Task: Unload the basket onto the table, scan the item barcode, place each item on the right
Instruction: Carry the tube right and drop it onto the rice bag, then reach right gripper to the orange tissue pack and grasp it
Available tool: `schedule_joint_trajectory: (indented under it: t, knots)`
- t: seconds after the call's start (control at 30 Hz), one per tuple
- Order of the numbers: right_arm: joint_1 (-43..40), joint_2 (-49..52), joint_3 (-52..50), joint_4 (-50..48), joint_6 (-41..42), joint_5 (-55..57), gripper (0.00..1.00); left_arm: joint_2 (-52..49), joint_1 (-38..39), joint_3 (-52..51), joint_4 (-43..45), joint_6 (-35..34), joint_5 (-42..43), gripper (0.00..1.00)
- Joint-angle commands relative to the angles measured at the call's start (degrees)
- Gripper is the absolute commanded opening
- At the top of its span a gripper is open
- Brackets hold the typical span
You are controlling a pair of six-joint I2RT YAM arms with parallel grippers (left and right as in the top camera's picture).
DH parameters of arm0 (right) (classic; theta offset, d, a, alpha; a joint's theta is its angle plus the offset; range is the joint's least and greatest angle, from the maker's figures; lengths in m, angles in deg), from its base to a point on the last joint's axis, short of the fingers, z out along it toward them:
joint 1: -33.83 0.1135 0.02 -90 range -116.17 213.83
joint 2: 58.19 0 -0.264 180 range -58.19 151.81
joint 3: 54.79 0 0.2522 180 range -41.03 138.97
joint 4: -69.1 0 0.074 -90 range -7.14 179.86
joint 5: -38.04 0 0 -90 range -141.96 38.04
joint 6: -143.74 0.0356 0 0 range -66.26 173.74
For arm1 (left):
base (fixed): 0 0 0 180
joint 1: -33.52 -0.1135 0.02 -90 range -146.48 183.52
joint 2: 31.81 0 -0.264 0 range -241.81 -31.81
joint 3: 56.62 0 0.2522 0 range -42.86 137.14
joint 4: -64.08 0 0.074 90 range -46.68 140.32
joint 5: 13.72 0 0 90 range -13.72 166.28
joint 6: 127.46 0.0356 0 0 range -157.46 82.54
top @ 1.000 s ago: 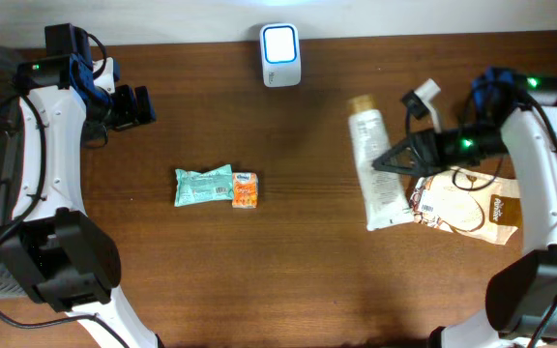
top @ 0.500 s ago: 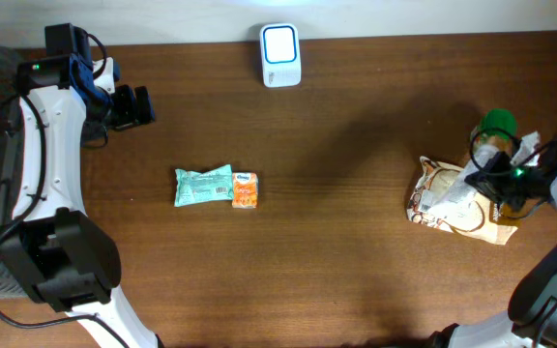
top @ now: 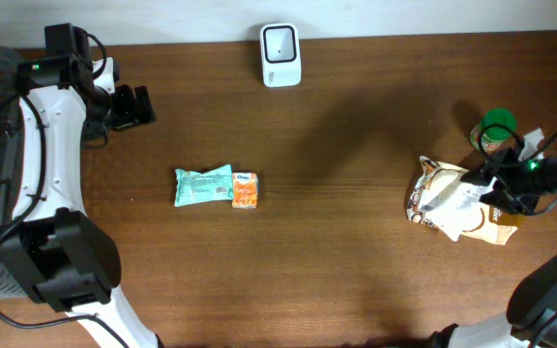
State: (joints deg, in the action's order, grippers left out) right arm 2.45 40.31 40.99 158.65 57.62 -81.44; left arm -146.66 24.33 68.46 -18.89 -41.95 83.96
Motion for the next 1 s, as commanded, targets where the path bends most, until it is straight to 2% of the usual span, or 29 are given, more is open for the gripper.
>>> schedule_joint_trajectory:
  t: [0.0,0.1,0.2,0.4,0.5,0.6,0.77,0.97]
  knots:
    - [7.5,-0.7,3.3,2.8,-8.0,-2.7,0.52,1.0,-0.4,0.2,0.1,0.3,0.4,0.99]
    - [18.0,-0.6,3.0,-2.5,-5.4,-3.1,0.52,1.0,-0.4,0.2,0.1,0.3,0.4,0.99]
    - [33.4,1.6,2.8,-15.0,6.2,-3.1,0.49,1.0,-0.4,0.2,0.1,0.3,0.4,0.99]
    - [53.0,12.8,2.8,-32.2,19.8,-3.1,0.39,1.0,-0.4,0.2,0.1,0.3,0.4,0.99]
    - [58.3,18.0,2.8,-39.8,25.6,-3.1,0.39,1.0,-0.4,0.2,0.1,0.3,0.4,0.99]
    - [61.6,20.4,2.8,-42.5,26.9,-2.9,0.38,1.0,-0.4,0.2,0.1,0.3,0.4,0.99]
    - [66.7,20.6,2.8,-47.8,26.9,0.8,0.15,1.0,-0.4,0.2,0.1,0.3,0.4,0.99]
    - [73.0,23.3,2.8,-51.6,26.6,2.4,0.11,1.0,-0.4,0.2,0.1,0.3,0.4,0.99]
